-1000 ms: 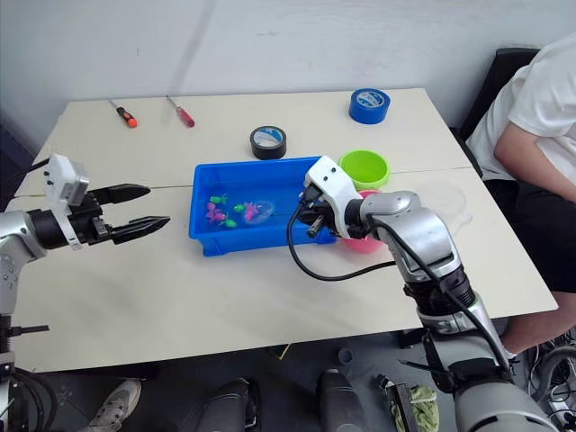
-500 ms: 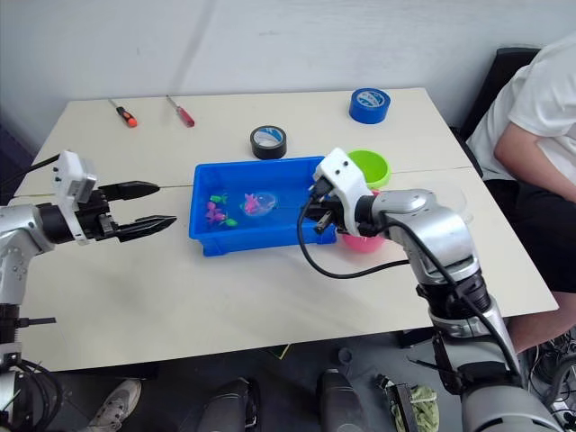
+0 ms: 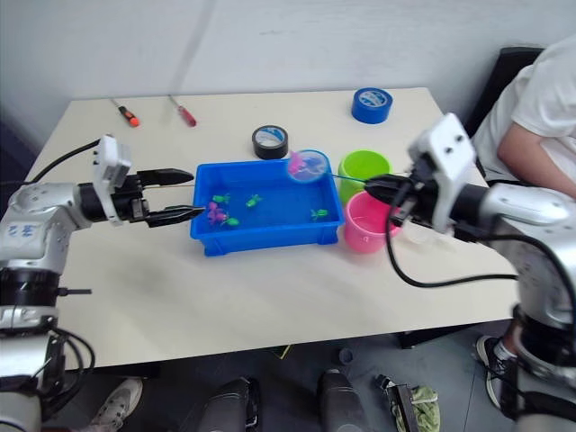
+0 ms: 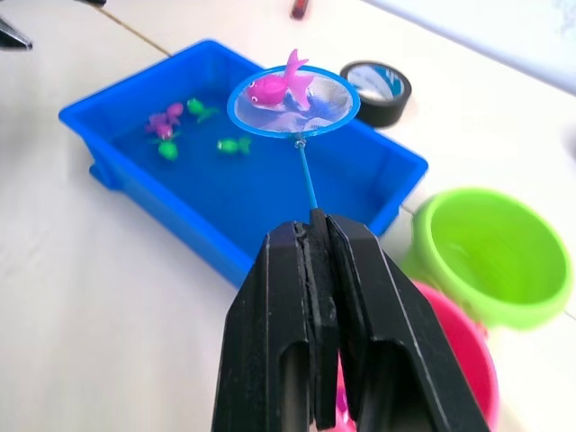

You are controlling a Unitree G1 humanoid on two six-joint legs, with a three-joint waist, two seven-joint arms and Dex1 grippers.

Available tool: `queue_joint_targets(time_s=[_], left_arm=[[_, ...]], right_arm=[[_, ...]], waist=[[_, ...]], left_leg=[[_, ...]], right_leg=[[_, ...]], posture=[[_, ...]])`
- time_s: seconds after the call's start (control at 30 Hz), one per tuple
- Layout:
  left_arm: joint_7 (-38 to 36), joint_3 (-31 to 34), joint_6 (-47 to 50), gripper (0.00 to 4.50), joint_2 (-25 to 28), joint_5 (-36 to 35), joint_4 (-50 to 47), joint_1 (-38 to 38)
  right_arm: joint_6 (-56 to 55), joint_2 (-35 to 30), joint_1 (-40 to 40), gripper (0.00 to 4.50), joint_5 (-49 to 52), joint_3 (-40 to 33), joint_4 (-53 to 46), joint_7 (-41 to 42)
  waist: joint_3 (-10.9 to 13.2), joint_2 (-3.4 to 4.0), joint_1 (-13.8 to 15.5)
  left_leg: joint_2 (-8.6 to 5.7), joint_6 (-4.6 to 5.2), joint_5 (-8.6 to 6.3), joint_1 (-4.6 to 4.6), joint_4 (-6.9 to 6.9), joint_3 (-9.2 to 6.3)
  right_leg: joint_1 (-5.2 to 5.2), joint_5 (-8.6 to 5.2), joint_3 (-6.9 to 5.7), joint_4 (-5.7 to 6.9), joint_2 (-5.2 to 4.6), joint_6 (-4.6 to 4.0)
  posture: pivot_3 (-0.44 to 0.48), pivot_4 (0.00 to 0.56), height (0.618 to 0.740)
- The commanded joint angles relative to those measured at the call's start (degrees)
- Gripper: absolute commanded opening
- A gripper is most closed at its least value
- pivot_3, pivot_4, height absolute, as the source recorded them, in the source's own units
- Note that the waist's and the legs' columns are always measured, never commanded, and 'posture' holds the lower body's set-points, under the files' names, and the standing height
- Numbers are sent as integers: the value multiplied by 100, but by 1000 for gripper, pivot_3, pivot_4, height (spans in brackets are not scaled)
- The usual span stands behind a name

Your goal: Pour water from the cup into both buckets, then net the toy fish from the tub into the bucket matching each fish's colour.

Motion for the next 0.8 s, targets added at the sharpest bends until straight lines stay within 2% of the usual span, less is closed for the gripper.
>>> queue_joint_targets(time_s=[0.03, 0.3, 0.43, 0.63, 0.8], left_arm=[[-282, -111, -383, 4474, -162, 161, 532, -530], [-618, -249, -880, 4474, -543, 431, 1508, -1151], [-701, -269, -1087, 4474, -693, 554, 1870, -1357], [-801, -224, -1275, 4474, -731, 661, 2175, -1478], [-834, -198, -1334, 4474, -740, 706, 2260, -1491]], right_arm=[[60, -358, 494, 0, 15, -830, -459, -125], [-417, -558, 1884, 0, -295, -1251, -1099, -356], [-1315, -719, 2748, 0, -1078, -827, -1378, -566], [-3006, -1045, 3809, 0, -2681, -202, -1262, -895], [-3898, -1118, 3935, 0, -3664, 141, -969, -1213]], waist=[[-1, -1, 21], [0, 0, -44], [0, 0, -27], [-1, -1, -30], [-1, -1, -29]], left_leg=[[-2, 1, -1, 0, 2, 0], [-3, 4, -3, 1, 0, 2], [-1, 4, -2, 1, 2, 1], [-5, 4, -2, 1, 5, 2], [-5, 2, -1, 3, 7, 2]], right_leg=[[3, 0, 1, -7, -1, 0], [5, 5, 6, -10, 1, 9], [5, 5, 8, -10, 5, 9], [9, 6, 11, -15, 4, 13], [10, 7, 10, -13, 5, 13]], posture=[[0, 150, 731], [0, 150, 731], [0, 150, 731], [0, 150, 731], [0, 150, 731]])
